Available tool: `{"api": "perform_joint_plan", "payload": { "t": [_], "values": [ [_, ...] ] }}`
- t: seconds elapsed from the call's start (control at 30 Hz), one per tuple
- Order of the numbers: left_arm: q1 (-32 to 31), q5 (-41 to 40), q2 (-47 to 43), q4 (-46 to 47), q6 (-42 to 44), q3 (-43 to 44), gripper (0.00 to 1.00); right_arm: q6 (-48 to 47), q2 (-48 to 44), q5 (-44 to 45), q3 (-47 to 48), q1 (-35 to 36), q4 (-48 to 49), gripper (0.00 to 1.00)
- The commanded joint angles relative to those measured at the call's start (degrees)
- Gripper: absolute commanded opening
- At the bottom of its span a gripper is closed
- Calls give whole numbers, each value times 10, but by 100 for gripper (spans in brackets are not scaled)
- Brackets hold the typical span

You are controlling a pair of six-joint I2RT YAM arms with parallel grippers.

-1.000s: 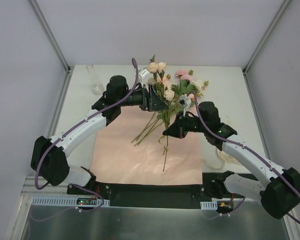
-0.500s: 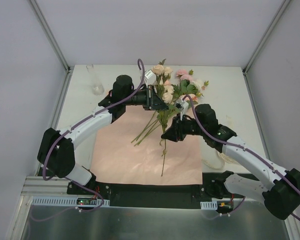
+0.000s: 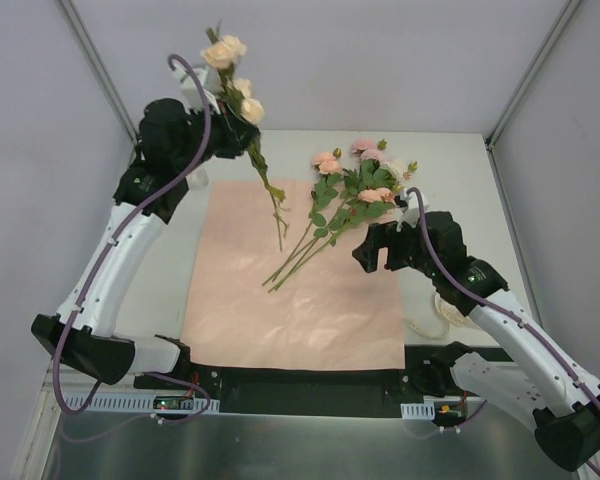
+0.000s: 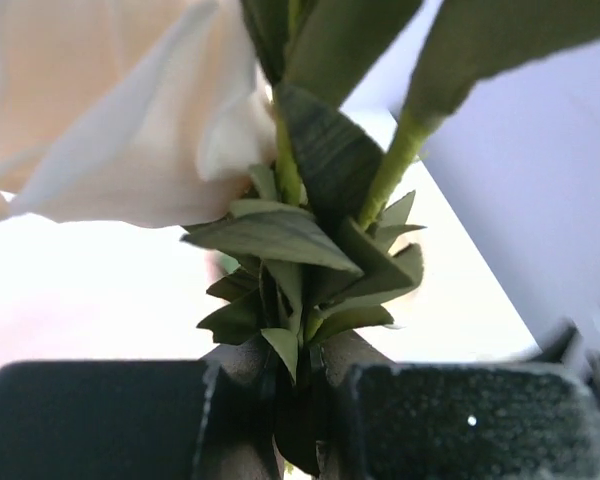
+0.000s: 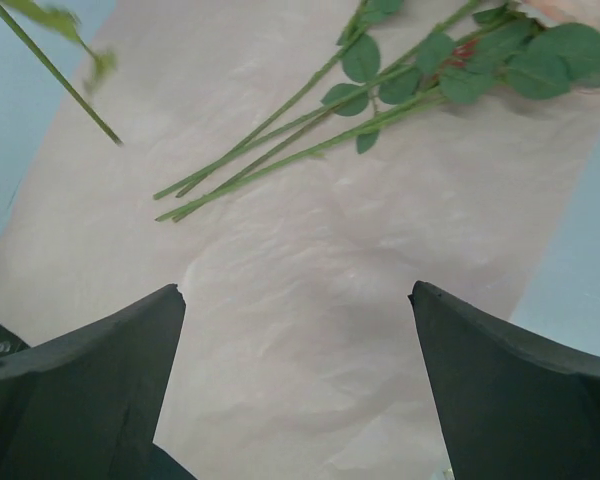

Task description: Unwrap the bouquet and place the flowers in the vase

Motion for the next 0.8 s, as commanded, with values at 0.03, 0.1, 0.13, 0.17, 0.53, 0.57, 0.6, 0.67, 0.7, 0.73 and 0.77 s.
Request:
{"api": "perform_joint_plan", "payload": {
  "t": [0.03, 0.1, 0.13, 0.17, 0.53, 0.57, 0.6, 0.67, 0.7, 0.73, 0.77],
  "values": [
    [45, -244, -7, -30, 147, 167, 0, -7, -25, 32, 13, -31, -37, 100],
    [59, -266, 28, -30, 169, 217, 0, -7, -20, 22, 9, -33, -38, 100],
    [67, -288, 41, -30, 191, 267, 0, -7, -19, 19, 9, -34, -38, 100],
    [76, -295, 55, -30, 205, 292, 0, -5, -17, 16, 9, -36, -38, 100],
    [137, -345, 160, 129, 319, 390, 0, -2, 1, -7, 13, -40, -31, 100],
    [144, -335, 161, 140, 315, 380, 0, -3, 3, -9, 13, -41, -31, 100],
    [159, -326, 161, 148, 302, 373, 0, -3, 4, -11, 14, -42, -32, 99],
    [167, -319, 167, 166, 298, 356, 0, -2, 6, -12, 15, -42, -31, 100],
    [169, -323, 168, 173, 297, 352, 0, -2, 7, -12, 15, -43, -32, 100],
    [175, -322, 171, 177, 294, 346, 0, -2, 8, -12, 14, -43, -32, 100],
    [178, -320, 175, 178, 290, 345, 0, -2, 10, -12, 15, -44, -32, 100]
  ]
}}
